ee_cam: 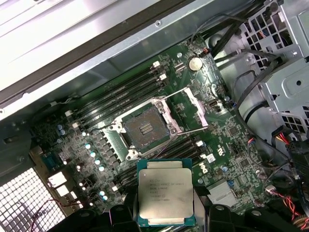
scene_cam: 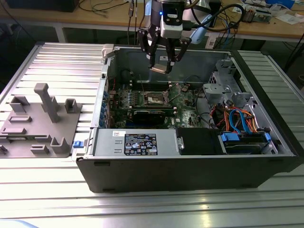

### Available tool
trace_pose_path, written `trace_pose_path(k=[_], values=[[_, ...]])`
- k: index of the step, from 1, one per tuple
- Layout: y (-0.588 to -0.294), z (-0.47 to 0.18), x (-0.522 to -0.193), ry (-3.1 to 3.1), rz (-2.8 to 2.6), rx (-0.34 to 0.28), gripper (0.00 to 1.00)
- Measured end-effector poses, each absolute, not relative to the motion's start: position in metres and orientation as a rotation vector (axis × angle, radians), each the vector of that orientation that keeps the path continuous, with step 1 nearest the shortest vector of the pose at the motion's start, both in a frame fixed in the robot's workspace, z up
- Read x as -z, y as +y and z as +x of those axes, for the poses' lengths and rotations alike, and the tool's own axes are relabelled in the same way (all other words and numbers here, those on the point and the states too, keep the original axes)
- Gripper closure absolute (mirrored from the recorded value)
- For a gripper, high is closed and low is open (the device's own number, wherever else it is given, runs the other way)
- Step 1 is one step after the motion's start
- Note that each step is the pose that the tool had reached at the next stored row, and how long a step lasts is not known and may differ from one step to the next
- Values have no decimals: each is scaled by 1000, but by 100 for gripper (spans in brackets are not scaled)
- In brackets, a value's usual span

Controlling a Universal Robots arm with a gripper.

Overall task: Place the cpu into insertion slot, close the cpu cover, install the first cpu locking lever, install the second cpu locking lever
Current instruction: 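Place the cpu into insertion slot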

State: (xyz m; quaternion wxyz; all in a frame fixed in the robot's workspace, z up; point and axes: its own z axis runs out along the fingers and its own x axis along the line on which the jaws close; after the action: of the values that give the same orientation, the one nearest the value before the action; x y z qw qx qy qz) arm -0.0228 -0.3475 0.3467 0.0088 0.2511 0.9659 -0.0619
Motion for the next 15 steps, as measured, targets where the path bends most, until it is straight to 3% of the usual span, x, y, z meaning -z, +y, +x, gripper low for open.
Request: trace_pose_path(k=[15], values=[[-347, -23, -347, 3012, 809, 194, 46]])
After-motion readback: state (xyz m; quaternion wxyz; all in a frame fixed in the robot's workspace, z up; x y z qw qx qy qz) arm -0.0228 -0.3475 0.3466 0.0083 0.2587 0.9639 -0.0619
